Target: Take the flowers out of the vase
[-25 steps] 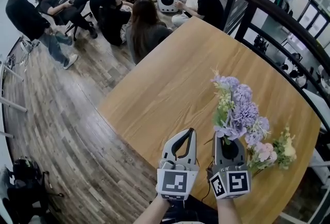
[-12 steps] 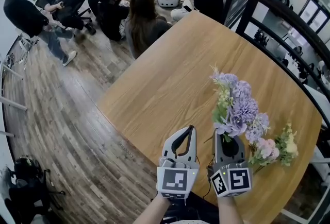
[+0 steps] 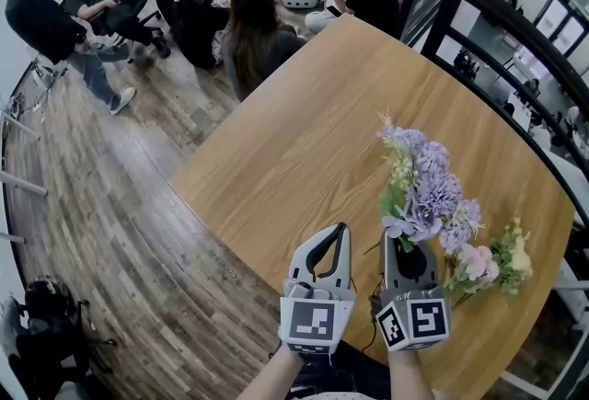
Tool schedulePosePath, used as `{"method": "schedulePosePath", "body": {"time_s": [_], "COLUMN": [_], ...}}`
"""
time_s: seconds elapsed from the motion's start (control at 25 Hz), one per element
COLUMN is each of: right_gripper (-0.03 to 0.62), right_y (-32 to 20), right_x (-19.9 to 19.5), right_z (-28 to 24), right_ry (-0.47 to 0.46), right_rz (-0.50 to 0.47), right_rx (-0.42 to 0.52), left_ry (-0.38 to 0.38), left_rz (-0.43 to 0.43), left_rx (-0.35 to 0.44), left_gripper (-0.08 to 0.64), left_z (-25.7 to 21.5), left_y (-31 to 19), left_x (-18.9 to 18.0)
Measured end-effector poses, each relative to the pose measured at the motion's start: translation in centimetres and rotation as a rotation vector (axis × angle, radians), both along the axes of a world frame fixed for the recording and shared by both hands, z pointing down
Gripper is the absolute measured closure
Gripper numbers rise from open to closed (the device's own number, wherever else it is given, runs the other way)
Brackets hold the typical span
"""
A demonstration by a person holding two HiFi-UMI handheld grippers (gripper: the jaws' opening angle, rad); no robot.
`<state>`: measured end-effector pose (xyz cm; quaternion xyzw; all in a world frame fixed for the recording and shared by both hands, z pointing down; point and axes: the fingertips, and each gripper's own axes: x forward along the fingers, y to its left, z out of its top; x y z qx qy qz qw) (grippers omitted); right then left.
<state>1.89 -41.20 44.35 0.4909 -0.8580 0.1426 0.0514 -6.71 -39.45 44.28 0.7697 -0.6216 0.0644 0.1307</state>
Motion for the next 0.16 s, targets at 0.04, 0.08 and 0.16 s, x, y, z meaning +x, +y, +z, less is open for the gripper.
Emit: {"method": "schedulePosePath", "body": {"time_s": [0.04, 0.08, 0.16], "right_gripper": [0.523, 0.523, 0.523], "right_y": [-0.03, -0.05, -0.08], "right_x": [-0.03, -0.03, 0.00], "right_z": [-0.07, -0.07, 0.02], "right_ry": [0.004, 0.004, 0.001], "right_rz": [-0.001, -0.002, -0.003], "right_rx": [0.000, 0.001, 0.003], "left_ry": [0.005, 0.010, 0.019], "left_rz": [0.001, 0.001, 0.001], "left_rx": [-0.006, -0.013, -0.021], "left_gripper": [0.527, 0.528, 0.528], "left_z": [0.04, 0.08, 0.15], "left_y": [0.01, 0.02, -0.02], "left_x": [0.03, 0.07, 0.12]}}
